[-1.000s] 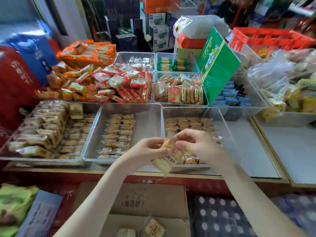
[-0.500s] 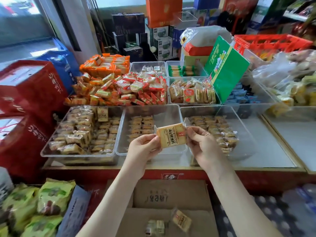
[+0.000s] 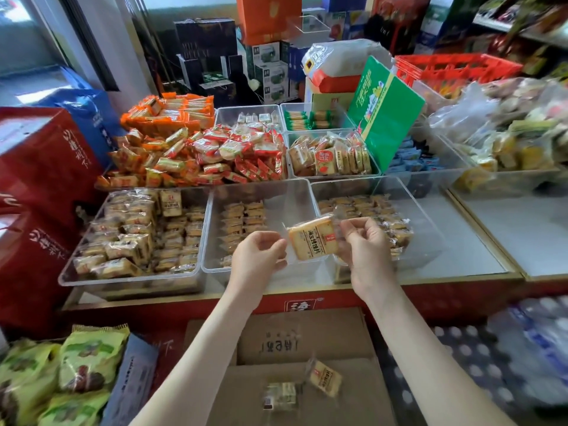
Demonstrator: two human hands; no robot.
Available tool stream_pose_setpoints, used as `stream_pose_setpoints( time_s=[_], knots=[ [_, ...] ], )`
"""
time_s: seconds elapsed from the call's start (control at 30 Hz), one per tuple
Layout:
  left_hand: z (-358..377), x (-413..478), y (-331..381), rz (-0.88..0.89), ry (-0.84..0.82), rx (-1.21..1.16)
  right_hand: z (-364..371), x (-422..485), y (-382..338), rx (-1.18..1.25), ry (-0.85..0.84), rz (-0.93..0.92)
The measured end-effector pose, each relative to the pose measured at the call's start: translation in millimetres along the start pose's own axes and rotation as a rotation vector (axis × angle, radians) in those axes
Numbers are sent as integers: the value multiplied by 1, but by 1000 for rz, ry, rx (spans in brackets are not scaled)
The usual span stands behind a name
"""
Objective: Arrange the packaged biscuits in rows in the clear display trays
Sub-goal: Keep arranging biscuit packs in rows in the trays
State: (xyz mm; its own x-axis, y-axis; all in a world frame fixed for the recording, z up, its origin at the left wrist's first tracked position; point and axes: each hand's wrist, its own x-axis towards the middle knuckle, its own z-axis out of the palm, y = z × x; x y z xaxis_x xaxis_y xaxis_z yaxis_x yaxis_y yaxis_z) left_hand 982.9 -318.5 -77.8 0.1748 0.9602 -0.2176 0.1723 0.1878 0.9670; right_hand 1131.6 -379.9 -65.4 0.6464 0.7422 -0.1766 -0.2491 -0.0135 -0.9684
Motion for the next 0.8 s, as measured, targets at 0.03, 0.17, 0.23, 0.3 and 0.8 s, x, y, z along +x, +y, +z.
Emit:
stream_pose_setpoints(
  time_s=[0.03, 0.17, 0.23, 0.3, 0.8],
  knots=[
    [5, -3, 1, 13, 1, -2, 1, -2, 0, -76, 45, -64],
    [34, -20, 5, 49, -220, -183, 8, -18, 1, -328, -99, -354],
    [42, -19, 6, 28, -224, -331, 6, -23, 2, -368, -334, -411],
    [45, -13, 9, 14, -209, -447, -3, -20, -4, -379, -407, -456],
    [112, 28, 11, -118, -607, -585, -103, 94, -37, 121, -324, 110]
  ],
)
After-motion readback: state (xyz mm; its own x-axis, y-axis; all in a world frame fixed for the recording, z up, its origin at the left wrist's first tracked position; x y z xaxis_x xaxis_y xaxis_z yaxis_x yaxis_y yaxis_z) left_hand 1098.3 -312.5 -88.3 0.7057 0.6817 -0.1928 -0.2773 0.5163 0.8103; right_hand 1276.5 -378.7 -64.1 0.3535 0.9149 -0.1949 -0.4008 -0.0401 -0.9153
